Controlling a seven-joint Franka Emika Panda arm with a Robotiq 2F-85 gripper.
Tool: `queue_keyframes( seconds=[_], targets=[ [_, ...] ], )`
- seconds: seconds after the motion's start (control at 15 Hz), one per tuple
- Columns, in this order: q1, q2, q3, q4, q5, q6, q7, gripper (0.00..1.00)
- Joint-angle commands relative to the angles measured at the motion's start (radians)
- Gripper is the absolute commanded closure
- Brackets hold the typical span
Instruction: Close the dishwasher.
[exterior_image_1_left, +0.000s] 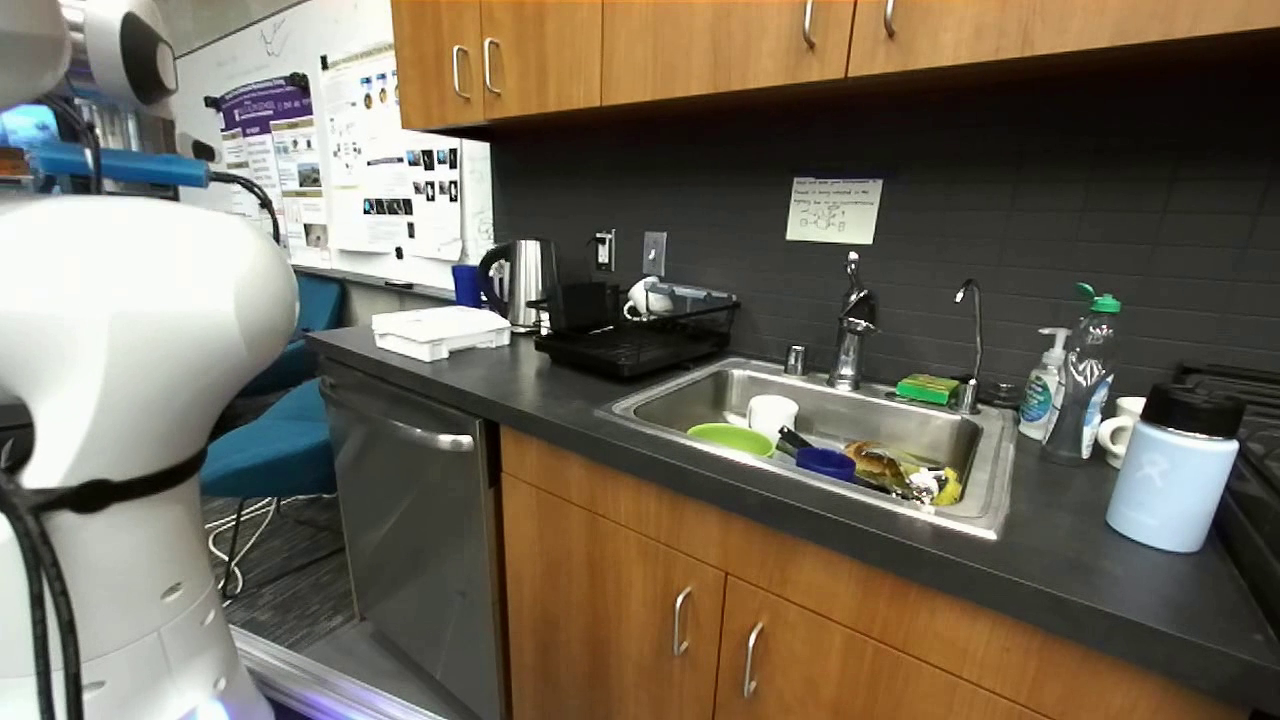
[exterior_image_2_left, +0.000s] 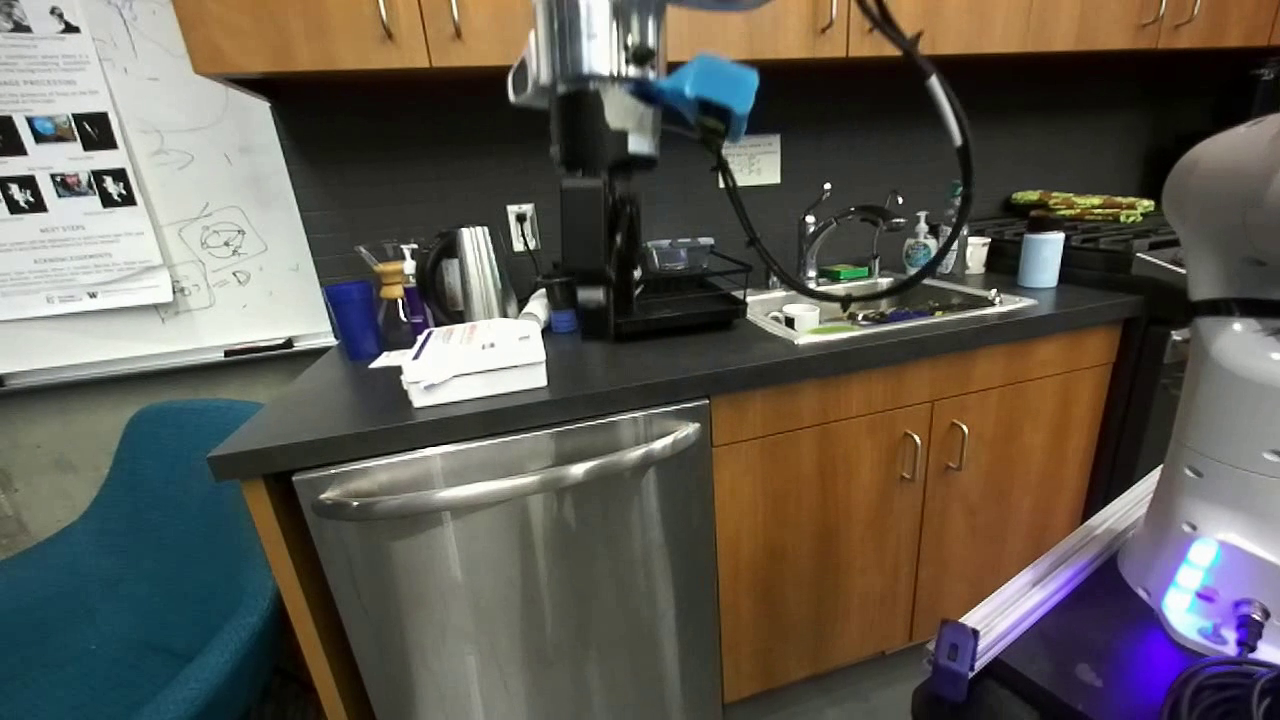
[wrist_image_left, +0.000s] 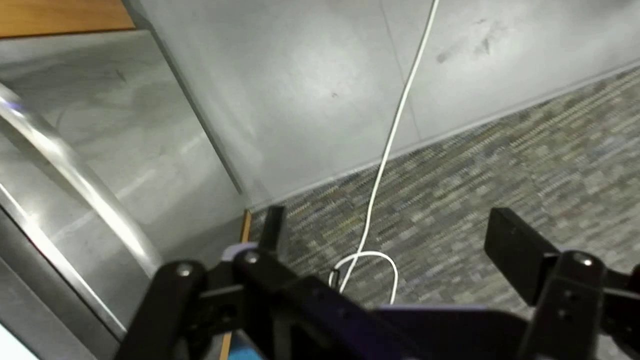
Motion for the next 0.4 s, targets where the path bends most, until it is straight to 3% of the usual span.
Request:
queue_keyframes(
  seconds=[0.0,0.13,0.33],
  targets=[
    [-0.071,-0.059,0.054,-0.012,0.081,-0.011,-0.036,0.0],
    [-0.092,-0.114,0.067,-0.026,0.101,-0.023,-0.048,0.0],
    [-0.1,-0.083,0.084,-0.024,0.098,-0.019,-0.045,0.0]
  ],
)
